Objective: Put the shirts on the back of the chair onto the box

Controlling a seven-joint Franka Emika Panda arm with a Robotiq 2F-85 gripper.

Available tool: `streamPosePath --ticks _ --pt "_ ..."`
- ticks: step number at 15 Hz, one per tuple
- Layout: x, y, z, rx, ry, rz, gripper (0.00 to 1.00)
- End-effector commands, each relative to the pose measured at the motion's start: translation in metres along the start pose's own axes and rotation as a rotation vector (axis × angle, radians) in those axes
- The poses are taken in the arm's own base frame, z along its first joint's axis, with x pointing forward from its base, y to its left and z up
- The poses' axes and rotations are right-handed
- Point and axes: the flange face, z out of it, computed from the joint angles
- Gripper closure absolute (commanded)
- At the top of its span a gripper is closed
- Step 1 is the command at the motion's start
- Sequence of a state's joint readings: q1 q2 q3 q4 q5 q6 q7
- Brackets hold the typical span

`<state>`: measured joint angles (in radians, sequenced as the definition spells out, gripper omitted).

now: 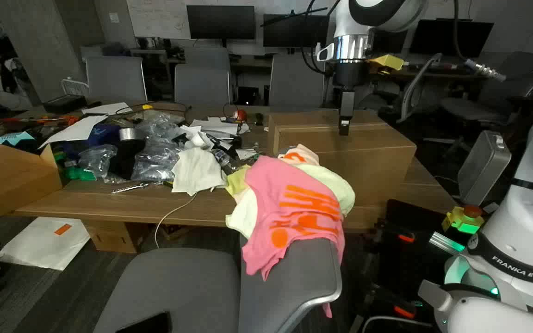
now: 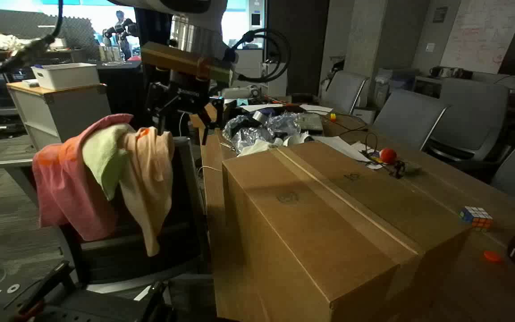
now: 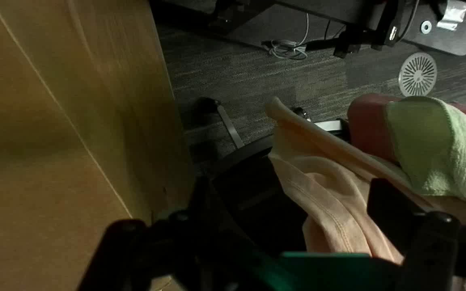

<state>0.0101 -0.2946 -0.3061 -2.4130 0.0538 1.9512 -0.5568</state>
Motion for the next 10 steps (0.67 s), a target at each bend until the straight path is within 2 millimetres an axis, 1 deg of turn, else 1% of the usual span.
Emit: streamPosePath --ticks 1,7,9,10 --pt "0.001 0.000 -0.001 -0.001 0.002 0.000 0.00" --pt "0.002 0.000 -0.006 -0.005 0.005 -0.002 0.00" --pt "0.006 -0.007 -0.005 -0.021 -0.003 -0.014 0.00" --pt "0.011 -0.013 -0.006 -0.037 -0.015 -0.021 0.00"
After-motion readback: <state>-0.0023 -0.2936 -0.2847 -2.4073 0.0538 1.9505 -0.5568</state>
